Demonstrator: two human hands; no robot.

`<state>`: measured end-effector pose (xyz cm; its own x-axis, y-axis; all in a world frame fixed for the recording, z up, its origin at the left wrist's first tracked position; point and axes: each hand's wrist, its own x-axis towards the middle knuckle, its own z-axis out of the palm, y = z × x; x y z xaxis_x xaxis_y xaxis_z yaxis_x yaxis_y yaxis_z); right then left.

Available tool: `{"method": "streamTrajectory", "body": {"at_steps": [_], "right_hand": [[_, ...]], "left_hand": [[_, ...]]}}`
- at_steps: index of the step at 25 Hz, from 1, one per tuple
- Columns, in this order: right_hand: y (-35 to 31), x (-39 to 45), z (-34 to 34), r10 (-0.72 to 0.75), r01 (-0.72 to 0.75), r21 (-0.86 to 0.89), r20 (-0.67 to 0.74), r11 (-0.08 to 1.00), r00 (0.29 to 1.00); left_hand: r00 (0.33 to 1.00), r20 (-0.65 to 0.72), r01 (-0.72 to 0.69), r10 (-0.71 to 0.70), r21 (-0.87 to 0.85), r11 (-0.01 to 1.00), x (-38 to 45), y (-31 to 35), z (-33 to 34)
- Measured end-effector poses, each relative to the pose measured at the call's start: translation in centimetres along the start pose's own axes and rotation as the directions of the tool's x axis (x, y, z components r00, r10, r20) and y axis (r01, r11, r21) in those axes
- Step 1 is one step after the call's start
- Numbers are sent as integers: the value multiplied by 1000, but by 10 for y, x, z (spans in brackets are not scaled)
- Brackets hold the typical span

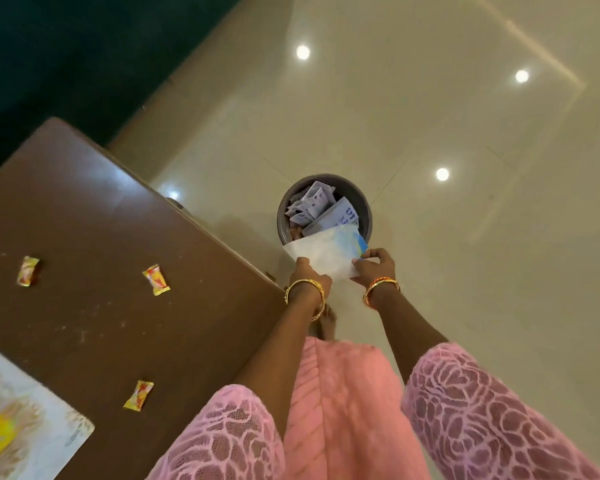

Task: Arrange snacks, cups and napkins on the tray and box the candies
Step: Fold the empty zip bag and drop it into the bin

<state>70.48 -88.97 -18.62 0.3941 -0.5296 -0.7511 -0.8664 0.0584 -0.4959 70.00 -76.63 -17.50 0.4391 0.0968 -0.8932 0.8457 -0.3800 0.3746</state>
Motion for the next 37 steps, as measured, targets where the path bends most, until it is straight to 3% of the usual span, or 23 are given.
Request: {"method": "streamTrajectory", "body": {"at_steps": [6,12,17,19,22,25,29,32,34,37], "right_hand": [[31,102,35,-81,76,-104,-46,992,996],[43,170,72,-169,174,-237,44,956,985],[48,194,89,-76,194,-392,298,899,952],[48,198,90,-66,285,-521,399,804,915],[50,192,82,-95,377,-666,420,644,903],[49,168,67,-332,535,-693,421,483,844],[33,124,52,-569,707,-643,477,294,670],[17,91,42,-644,740,-630,469,234,604],[4,62,34,-652,748,-644,499,161,571],[-15,12,26,-645,775,-628,564,71,516]], "left_hand": [[986,34,164,-161,-261,951,104,2,30],[983,63,183,-174,-160,970,163,0,55],[993,42,107,-106,-9,994,189,-3,60],[992,79,89,-99,129,988,191,-6,61],[996,75,31,-57,312,949,181,-8,61],[994,20,-104,111,541,835,153,-5,60],[928,-82,-234,364,632,739,106,4,45],[842,-181,-250,508,703,666,71,4,22],[793,-250,-225,555,726,650,39,-2,0],[788,-299,-155,538,749,644,-13,-22,-31]]}}
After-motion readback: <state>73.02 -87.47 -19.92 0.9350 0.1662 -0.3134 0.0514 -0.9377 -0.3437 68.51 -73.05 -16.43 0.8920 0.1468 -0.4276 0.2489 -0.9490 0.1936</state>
